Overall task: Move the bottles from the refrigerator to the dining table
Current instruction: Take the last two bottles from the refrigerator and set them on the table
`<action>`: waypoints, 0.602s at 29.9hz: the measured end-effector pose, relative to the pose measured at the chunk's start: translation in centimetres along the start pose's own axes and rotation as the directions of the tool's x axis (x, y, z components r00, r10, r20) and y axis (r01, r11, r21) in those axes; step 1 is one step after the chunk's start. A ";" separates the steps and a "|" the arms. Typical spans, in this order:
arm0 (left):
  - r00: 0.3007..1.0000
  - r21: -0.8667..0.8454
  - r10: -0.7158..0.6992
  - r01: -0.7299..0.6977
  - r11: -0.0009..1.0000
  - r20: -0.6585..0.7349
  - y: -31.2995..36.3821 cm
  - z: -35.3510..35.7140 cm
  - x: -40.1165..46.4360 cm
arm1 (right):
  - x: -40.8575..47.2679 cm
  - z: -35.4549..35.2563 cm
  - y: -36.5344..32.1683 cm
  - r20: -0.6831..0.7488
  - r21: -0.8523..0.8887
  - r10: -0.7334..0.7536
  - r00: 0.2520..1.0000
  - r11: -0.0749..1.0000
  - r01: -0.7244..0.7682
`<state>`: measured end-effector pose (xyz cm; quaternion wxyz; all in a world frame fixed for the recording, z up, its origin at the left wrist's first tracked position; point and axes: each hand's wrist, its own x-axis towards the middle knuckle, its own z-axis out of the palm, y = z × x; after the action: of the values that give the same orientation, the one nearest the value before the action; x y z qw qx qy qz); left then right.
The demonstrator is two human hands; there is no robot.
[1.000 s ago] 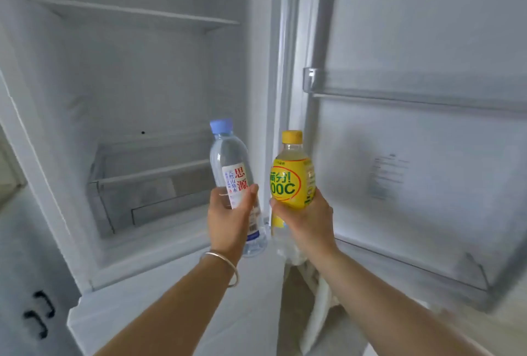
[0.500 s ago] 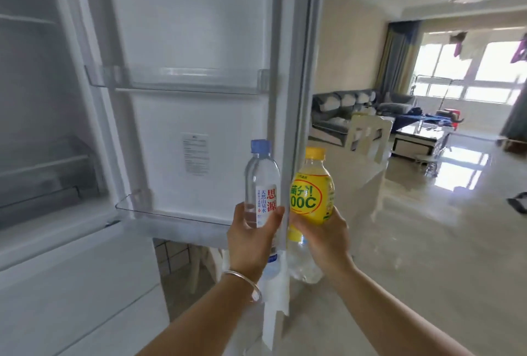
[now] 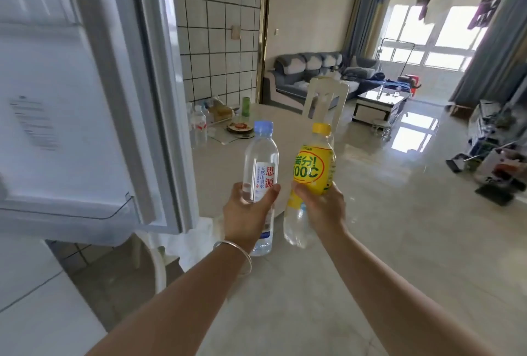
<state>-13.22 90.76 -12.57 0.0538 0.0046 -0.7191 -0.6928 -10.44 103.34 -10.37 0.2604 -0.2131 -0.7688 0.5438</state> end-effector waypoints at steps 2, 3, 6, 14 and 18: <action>1.000 -0.014 -0.009 0.009 1.000 -0.014 -0.7 1.9 2.5 | 3.0 0.9 1.1 0.005 0.014 0.018 1.000 1.000 -0.019; 1.000 -0.022 -0.014 0.014 1.000 -0.020 -1.2 2.8 3.9 | 4.5 1.6 1.8 0.014 0.008 0.024 1.000 1.000 -0.024; 0.998 -0.034 -0.038 0.037 0.999 -0.043 -2.6 5.3 8.8 | 9.5 3.9 3.4 0.063 -0.028 0.030 0.998 0.999 -0.028; 0.982 -0.025 -0.101 0.098 0.995 -0.158 -4.2 9.0 22.8 | 23.5 11.9 4.5 0.153 0.028 0.081 0.985 0.996 -0.087; 0.961 -0.111 -0.164 0.142 0.984 -0.221 -6.0 9.8 29.1 | 29.2 17.0 5.1 0.273 0.080 0.089 0.958 0.990 -0.115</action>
<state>-43.34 97.91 -16.81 0.0829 0.1377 -0.6723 -0.7226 -43.57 110.43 -14.95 0.1349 -0.1642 -0.7582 0.6164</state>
